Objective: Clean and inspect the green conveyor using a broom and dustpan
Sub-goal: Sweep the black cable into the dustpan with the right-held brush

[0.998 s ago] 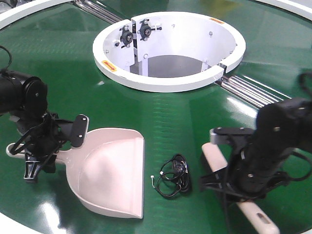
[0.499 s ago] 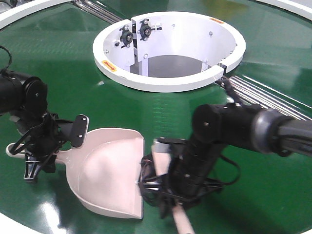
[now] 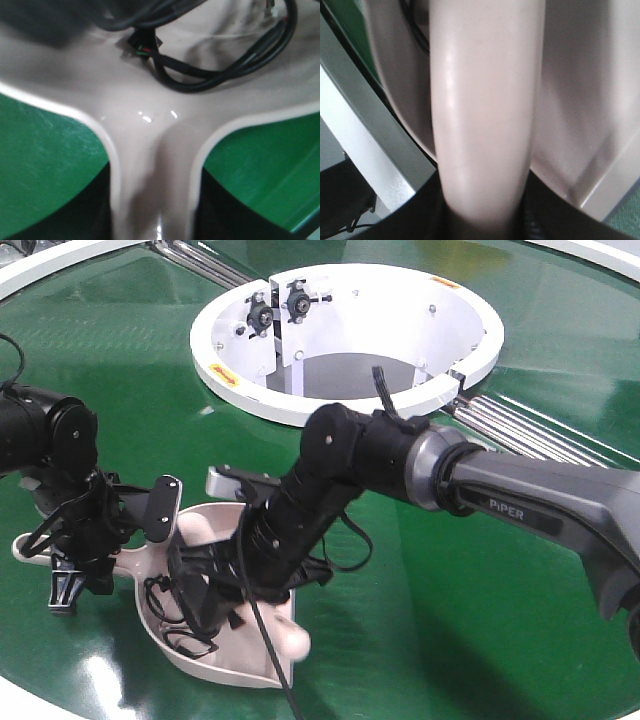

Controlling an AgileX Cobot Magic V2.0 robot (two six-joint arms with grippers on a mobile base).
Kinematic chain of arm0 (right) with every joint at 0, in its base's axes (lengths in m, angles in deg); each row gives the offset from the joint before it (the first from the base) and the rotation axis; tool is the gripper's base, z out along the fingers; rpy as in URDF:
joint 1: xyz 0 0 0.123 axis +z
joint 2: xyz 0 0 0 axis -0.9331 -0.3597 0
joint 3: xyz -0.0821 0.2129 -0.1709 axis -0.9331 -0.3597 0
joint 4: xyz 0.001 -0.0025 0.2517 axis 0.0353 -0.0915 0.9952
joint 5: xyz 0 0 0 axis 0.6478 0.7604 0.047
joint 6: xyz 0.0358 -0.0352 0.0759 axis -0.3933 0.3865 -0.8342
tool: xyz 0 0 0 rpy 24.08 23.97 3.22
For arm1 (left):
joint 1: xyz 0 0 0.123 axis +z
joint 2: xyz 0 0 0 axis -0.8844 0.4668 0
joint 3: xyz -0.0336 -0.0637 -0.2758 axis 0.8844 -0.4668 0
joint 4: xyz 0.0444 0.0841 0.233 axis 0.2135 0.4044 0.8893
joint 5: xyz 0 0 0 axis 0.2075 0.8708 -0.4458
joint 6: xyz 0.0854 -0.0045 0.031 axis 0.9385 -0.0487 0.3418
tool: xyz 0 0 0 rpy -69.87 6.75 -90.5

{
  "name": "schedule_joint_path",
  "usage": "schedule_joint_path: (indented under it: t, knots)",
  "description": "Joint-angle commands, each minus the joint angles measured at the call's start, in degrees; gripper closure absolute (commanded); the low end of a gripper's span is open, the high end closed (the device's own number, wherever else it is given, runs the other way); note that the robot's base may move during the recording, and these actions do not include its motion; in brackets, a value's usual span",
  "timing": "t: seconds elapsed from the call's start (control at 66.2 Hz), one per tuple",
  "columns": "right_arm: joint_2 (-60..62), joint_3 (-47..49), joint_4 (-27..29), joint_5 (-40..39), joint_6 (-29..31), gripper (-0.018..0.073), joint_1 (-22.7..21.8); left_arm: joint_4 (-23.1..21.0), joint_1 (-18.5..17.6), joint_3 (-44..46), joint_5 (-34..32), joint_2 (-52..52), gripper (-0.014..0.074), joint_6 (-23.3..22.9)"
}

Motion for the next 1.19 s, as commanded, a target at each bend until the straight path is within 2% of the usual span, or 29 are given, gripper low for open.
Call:
schedule_joint_path:
  t: [0.0,0.136,0.363,0.484,0.62,0.816,0.937,1.179]
  knots:
    - [3.6,2.9,0.4,0.5,0.7,0.0564,-1.2,0.0,-0.4,1.5,1.0,-2.8,0.0603,0.2]
    - [5.1,2.9,-3.8,2.0,0.4,0.0564,-3.3,0.0,-0.4,1.5,1.1,-2.8,0.0603,0.2]
    - [11.4,2.9,-16.4,2.3,-2.5,0.0564,-7.3,-0.4,-0.4,1.5,1.1,-2.8,0.0603,0.2]
    - [15.2,2.8,-20.5,3.6,-2.3,0.0562,-10.6,-0.4,-0.4,1.5,1.1,-2.8,0.0603,0.2]
    - [20.0,1.4,-22.3,4.4,-0.4,0.0561,-16.0,-0.4,-0.4,1.5,1.1,-2.8,0.0603,0.2]
    - [28.5,-8.1,-26.4,2.6,2.9,0.0561,-24.5,-0.4,-0.4,1.5,1.1,-2.8,0.0603,0.2]
    - [34.7,-16.2,-29.3,-2.9,3.2,0.0561,-30.6,-0.4,-0.4,1.5,1.1,-2.8,0.0603,0.2]
    - [38.2,-28.6,-33.8,-8.1,3.9,0.0561,-37.7,-0.4,-0.4,1.5,1.1,-2.8,0.0603,0.2]
